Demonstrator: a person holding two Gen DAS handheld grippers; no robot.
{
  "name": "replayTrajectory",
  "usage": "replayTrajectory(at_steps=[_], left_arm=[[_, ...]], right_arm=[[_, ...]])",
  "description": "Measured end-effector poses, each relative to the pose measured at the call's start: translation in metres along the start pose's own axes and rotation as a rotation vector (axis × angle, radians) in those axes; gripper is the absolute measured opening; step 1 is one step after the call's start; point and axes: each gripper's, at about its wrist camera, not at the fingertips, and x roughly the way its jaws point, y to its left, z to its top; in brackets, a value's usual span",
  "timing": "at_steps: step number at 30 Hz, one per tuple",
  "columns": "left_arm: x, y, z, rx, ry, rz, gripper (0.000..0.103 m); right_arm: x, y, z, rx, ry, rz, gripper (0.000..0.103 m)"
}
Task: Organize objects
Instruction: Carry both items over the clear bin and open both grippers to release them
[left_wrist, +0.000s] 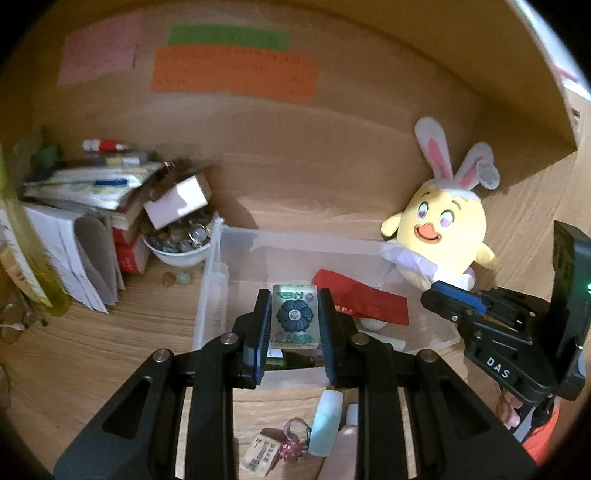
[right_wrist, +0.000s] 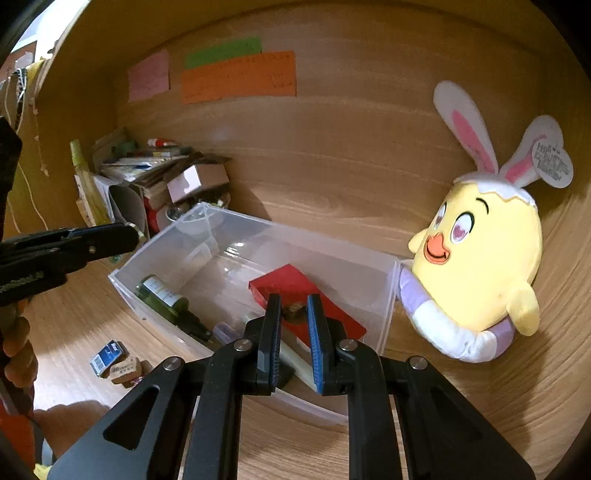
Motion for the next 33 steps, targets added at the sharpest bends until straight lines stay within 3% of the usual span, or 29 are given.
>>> replayTrajectory(at_steps=[12, 28, 31, 33], left_arm=[[0.043, -0.003, -0.011, 0.025, 0.088, 0.003, 0.024], [0.044, -0.006, -0.013, 0.054, 0.078, 0.005, 0.024], [0.041, -0.006, -0.013, 0.051, 0.074, 0.004, 0.027], [0.038, -0.005, -0.013, 0.045, 0.069, 0.0, 0.032]], right_arm=[[0.035, -0.003, -0.009, -0.006, 0.1, -0.053, 0.013], [0.046, -0.006, -0.012, 0.021, 0.133, -0.057, 0.013], [0.046, -0.005, -0.011, 0.021, 0.135, -0.054, 0.022], [0.044, -0.005, -0.011, 0.02, 0.127, -0.064, 0.035]])
